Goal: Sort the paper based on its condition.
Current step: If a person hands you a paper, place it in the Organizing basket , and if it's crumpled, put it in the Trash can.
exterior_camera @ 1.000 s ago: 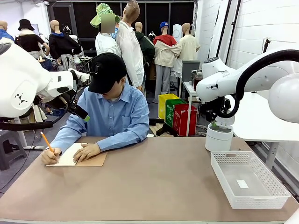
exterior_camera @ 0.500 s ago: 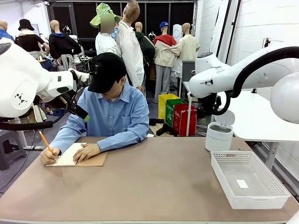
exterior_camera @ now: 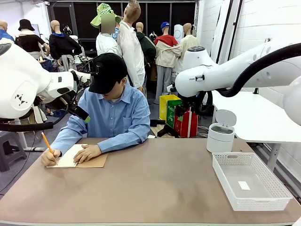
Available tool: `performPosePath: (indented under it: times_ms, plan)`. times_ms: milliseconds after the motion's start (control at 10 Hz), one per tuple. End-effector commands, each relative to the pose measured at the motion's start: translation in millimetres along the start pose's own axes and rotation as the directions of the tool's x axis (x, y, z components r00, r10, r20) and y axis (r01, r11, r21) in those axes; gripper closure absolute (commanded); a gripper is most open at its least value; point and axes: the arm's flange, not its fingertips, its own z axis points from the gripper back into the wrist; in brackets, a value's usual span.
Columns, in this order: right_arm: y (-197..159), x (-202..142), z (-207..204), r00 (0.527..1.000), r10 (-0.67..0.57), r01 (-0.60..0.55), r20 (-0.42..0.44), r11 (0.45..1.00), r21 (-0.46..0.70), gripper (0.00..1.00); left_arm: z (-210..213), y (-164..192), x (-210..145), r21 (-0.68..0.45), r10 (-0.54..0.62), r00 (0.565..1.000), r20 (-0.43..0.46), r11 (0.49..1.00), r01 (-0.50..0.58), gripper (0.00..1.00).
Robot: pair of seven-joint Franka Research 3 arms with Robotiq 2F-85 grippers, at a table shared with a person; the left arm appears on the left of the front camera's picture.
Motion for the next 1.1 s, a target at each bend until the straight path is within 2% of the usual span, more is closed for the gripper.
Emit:
performPosePath:
  times_ms: [0,400,600,700,1000]
  plan:
    - [14.2,-34.2,3.4,0.995,0.047,-0.052,0.088,0.997,0.054,0.00,0.8,0.7,0.1,0.001,0.001,1.000,0.002,1.000,-0.001,0.00]
    - [39.4,-59.2,3.8,0.961,0.152,-0.187,0.232,0.973,0.138,0.00,0.8,0.7,0.1,0.001,0.001,1.000,0.002,1.000,-0.001,0.00]
    - [28.7,-67.3,10.7,0.948,0.214,-0.249,0.236,0.960,0.129,0.00,0.8,0.7,0.1,0.001,0.001,1.000,0.002,1.000,-0.001,0.00]
    - [45.9,-47.9,5.7,0.969,0.142,-0.167,0.200,0.980,0.111,0.00,0.8,0.7,0.1,0.001,0.001,1.000,0.002,1.000,-0.001,0.00]
    - [45.9,-47.9,5.7,0.969,0.142,-0.167,0.200,0.980,0.111,0.00,0.8,0.7,0.1,0.001,0.001,1.000,0.002,1.000,-0.001,0.00]
